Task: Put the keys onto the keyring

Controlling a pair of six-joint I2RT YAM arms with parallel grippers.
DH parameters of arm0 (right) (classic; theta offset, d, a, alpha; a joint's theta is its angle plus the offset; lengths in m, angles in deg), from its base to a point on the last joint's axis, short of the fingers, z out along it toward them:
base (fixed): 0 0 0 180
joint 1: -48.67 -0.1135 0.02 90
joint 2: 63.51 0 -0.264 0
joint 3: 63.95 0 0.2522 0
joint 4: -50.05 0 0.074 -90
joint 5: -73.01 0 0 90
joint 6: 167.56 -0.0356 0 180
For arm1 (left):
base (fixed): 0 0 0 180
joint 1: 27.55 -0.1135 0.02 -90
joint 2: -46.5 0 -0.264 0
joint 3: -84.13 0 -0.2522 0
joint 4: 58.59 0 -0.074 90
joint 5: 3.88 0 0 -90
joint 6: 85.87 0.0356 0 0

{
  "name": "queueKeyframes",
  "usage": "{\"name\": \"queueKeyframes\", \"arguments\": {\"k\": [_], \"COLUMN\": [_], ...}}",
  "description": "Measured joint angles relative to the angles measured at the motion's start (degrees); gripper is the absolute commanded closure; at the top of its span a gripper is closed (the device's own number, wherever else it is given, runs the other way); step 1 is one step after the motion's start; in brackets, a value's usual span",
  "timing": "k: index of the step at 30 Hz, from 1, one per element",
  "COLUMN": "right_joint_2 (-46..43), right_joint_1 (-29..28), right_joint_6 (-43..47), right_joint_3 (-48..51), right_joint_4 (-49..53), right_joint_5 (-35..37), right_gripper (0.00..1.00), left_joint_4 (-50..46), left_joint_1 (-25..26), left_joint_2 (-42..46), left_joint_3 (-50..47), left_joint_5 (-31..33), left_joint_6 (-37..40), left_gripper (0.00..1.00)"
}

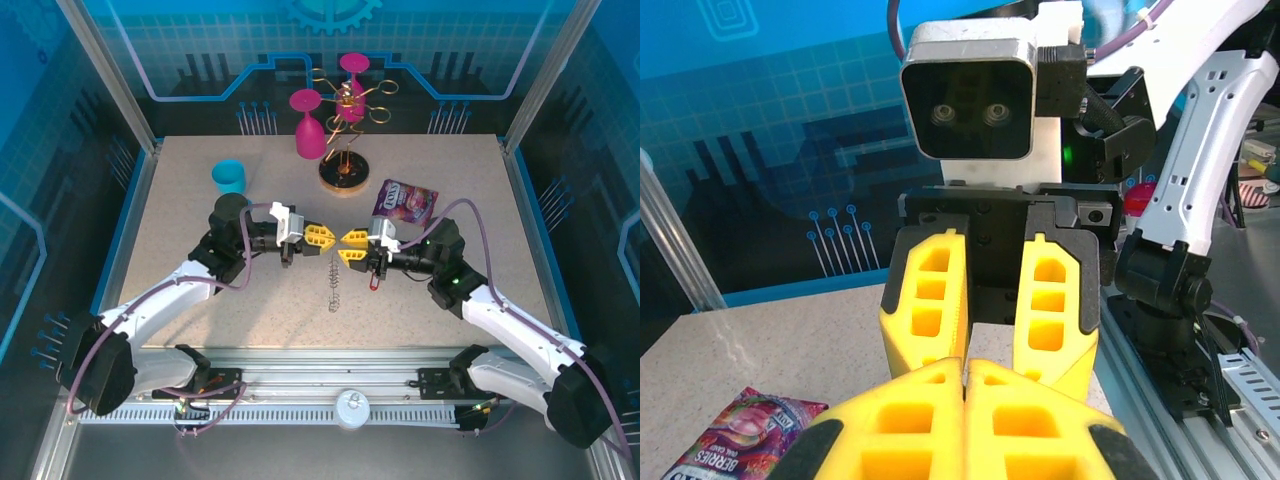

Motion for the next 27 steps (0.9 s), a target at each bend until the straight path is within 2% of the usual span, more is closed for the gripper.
{"name": "queueKeyframes", "arguments": {"k": [11, 19, 23, 26, 27], "right_joint_2": [0.7, 1.5, 2.2, 2.3, 2.3], "right_joint_1": [-1.2, -1.6, -1.9, -1.9, -1.9], "right_joint_6": [-0.3, -1.2, -1.9, -2.0, -2.0], "right_joint_3": [-0.5, -1.4, -1.5, -1.5, -1.6], "right_joint_4": [-2.3, -4.0, -4.7, -4.9, -4.8], "right_joint_5": [-0.5, -1.3, -1.3, -1.2, -1.0], "right_gripper": [0.77, 0.87, 1.00, 1.00, 1.00], "left_joint_4": [2.4, 4.2, 4.9, 5.0, 5.0], "left_joint_1": [0.0, 0.0, 0.0, -0.1, -0.1], "left_joint_2": [-0.4, -0.8, -1.1, -1.1, -1.1], "left_joint_3": [0.0, 0.0, 0.0, 0.0, 0.0], "left_joint_5": [-2.5, -3.8, -3.8, -3.8, -3.6], "left_joint_6": [-1.2, -2.4, -3.2, -3.5, -3.5], "left_gripper": [1.00, 1.00, 1.00, 1.00, 0.89]}}
